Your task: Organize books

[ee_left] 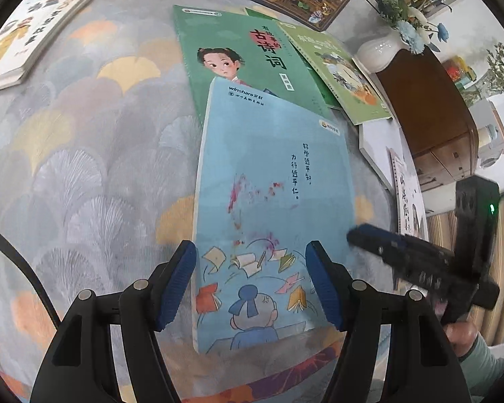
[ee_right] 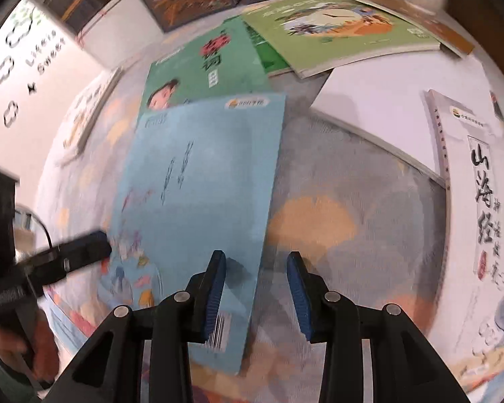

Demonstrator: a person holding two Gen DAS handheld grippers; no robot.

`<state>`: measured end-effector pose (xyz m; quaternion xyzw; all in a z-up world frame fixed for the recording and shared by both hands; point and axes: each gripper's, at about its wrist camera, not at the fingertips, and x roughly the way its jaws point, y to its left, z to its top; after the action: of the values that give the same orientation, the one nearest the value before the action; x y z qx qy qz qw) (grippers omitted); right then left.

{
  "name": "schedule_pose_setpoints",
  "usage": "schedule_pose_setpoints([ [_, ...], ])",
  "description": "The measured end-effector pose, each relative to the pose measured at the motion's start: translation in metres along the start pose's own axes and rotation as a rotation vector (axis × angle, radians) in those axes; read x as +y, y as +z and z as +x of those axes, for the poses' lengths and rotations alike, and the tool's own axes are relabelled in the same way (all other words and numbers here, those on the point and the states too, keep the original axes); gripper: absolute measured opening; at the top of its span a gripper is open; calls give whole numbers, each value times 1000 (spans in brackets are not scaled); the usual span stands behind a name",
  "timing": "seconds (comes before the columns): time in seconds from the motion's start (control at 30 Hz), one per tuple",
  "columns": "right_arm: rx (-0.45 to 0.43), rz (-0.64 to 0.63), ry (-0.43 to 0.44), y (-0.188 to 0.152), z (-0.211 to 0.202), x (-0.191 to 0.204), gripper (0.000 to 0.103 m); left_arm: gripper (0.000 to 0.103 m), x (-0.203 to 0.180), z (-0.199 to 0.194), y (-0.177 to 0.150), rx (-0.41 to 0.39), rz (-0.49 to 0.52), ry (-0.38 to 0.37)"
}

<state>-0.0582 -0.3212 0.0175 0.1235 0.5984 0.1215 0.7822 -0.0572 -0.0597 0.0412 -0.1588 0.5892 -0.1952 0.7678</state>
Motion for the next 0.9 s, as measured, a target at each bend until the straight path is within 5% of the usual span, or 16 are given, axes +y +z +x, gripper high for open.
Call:
schedule_pose_setpoints([
  [0.3, -26, 21, 48, 6, 3, 5, 39, 65, 0, 1, -4, -24, -4, 8],
  [0.57, -121, 151, 279, 5, -58, 17, 38, 65, 20, -17, 4, -11, -32, -88],
  [0.9, -193, -24, 407, 21, -83, 153, 38, 65, 109, -156, 14, -315, -180, -22],
])
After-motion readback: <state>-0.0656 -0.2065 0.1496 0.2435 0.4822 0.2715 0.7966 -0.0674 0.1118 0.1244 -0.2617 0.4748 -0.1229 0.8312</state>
